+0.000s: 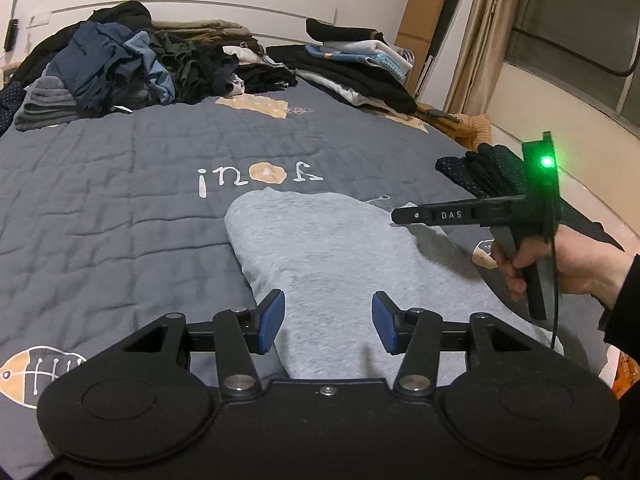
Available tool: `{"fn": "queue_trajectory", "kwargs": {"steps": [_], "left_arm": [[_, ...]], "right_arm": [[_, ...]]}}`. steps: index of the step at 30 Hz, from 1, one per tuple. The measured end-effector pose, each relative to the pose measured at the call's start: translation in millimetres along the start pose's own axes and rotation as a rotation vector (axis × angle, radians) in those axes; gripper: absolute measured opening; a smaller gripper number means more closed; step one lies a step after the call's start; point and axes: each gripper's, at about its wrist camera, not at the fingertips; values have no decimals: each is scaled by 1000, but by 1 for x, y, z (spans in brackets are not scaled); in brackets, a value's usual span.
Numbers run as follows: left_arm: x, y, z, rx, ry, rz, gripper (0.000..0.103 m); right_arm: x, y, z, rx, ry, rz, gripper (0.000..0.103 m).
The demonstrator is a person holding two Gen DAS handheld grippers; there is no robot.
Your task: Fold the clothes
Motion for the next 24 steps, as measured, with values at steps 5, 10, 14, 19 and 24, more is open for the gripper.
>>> {"fn": "queue_trajectory", "kwargs": {"steps": [5,10,14,19,24], "left_arm": [[3,-2,0,1,7,7,48],[7,-2,1,-11,27,26,49],[12,-3,3,-13,42,44,49],[9,-4,2,-6,30,46,49],[9,-3,1,-7,33,38,49]], "right_arm": [[16,17,5,-59,108,42,3],[37,37,6,-55,188,228,3],[61,29,-6,81,268,329,4],[64,24,-4,160,244,394,7],[16,42,23,-18,24,333,44]]}}
Point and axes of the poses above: each gripper's, at about its wrist camera, not at the fingertips, and y roughly against the way its jaws point, x to its left, z to its top, and after that the axes turned 1 degree about z, right-handed
